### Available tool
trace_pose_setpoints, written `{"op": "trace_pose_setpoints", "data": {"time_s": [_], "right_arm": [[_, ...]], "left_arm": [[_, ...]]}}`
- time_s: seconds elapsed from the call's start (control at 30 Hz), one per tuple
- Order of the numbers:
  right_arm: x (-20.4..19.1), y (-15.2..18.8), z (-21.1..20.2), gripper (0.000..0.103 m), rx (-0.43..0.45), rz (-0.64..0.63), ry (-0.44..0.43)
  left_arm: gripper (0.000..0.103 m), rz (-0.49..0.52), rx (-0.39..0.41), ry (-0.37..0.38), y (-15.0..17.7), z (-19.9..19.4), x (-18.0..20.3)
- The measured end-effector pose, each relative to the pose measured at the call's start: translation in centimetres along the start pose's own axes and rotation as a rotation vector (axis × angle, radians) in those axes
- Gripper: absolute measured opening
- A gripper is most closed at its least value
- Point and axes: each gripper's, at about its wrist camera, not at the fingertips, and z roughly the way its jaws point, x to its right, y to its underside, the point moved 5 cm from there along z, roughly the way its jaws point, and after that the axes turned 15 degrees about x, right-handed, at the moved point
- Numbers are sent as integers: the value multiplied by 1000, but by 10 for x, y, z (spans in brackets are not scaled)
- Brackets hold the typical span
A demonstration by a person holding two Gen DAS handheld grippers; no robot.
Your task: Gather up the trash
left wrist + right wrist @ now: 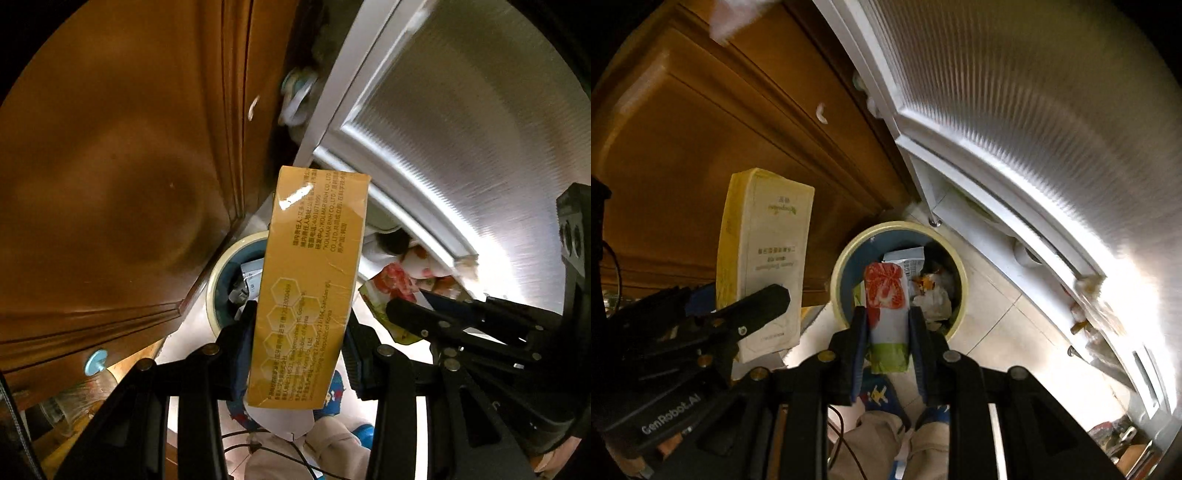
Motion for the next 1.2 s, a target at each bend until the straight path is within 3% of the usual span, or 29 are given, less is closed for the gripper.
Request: {"op": "trace_pose_setpoints", "data": {"time_s": [0.1,0.17,0.33,0.4,0.8,1.2], "right_arm": [[3,2,17,27,-16,-2,-12],[4,3,28,30,-33,-2,-12],[8,5,36,36,-55,4,-9],[7,3,36,41,-56,7,-13],[3,4,32,43,-42,-7,-2],[-14,-6,-20,43,20,4,3]], "left_arm": [[42,0,-27,-29,8,19,-13],[49,0,-42,-36,13,28,-20],[84,11,-50,-101,13,30,-29],[89,9,-53,-119,14,30,-34],[98,47,-30,-152,12,5,-34],[102,68,41,-111,-8,-49,-16]]}}
